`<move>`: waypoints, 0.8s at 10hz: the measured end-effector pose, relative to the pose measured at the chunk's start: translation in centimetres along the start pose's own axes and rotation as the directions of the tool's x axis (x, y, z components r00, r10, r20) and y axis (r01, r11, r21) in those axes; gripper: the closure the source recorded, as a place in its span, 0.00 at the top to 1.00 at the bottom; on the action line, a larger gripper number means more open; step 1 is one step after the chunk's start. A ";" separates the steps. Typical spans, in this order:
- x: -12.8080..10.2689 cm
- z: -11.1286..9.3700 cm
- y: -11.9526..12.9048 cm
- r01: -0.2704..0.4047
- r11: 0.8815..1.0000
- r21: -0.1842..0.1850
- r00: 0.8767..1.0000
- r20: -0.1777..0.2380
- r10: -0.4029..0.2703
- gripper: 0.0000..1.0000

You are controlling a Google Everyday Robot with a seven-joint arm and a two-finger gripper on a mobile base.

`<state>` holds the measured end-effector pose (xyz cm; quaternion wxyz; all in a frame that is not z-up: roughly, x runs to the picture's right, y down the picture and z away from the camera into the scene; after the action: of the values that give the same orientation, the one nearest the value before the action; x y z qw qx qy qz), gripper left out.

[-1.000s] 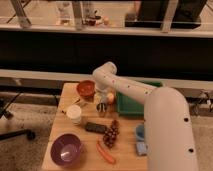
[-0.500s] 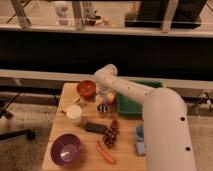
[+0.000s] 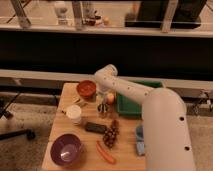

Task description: Place towel in red bowl

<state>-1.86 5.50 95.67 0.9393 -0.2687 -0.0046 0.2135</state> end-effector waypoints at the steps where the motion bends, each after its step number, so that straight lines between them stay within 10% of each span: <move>1: 0.0 0.1 0.0 0.000 1.000 -0.001 1.000 0.000 0.000 0.52; 5: 0.2 0.2 -0.1 0.003 1.000 -0.002 1.000 -0.002 -0.003 0.50; 8: 0.5 -0.5 -0.2 0.005 1.000 0.002 1.000 -0.002 -0.005 0.22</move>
<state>-1.29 5.31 95.34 0.9401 -0.2679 -0.0040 0.2110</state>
